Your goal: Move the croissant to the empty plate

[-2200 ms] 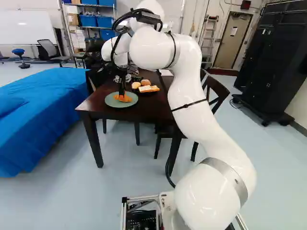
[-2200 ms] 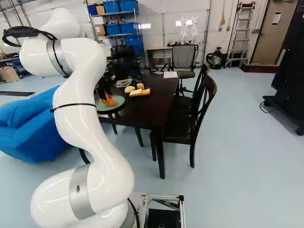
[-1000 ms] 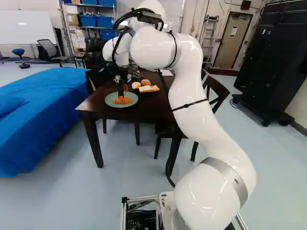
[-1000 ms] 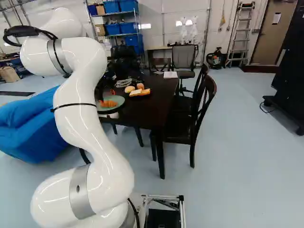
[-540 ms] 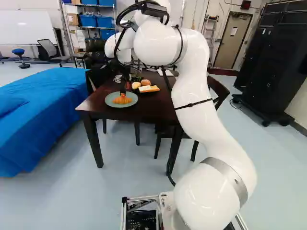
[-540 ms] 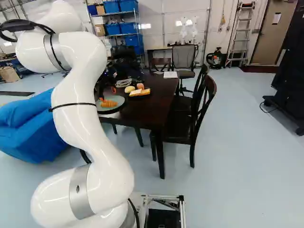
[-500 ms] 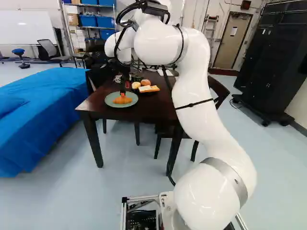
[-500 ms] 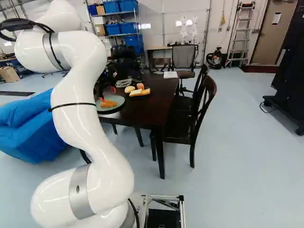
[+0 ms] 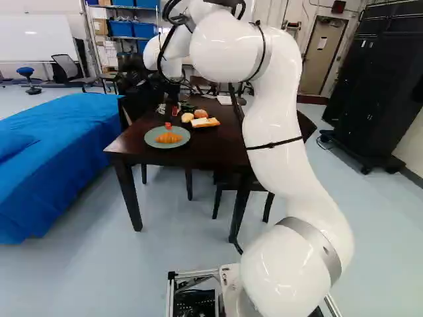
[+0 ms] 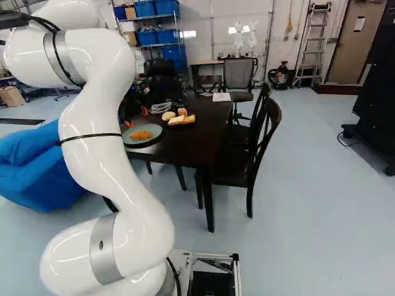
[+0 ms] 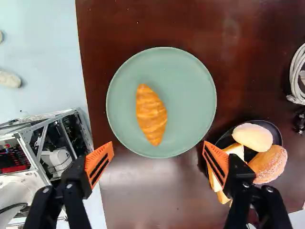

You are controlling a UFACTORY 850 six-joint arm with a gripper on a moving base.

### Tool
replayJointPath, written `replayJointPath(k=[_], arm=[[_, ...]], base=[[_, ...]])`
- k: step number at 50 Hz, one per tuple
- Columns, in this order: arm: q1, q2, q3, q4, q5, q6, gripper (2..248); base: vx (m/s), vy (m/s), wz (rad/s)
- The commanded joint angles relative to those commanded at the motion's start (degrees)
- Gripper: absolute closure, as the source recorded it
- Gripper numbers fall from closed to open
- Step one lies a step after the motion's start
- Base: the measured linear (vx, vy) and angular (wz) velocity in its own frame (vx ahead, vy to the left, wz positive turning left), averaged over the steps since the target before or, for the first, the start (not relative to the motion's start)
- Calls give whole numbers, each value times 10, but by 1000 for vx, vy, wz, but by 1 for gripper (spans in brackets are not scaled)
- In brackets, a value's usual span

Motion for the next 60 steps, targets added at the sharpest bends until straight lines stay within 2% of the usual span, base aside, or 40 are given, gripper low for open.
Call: replayJointPath(k=[20, 44, 60], arm=[[-3, 40, 21, 20, 0, 0, 3], [-16, 95, 55, 13, 0, 0, 3], [-16, 95, 55, 13, 0, 0, 3]], base=[[0, 0, 0], [0, 0, 0], [0, 0, 0]])
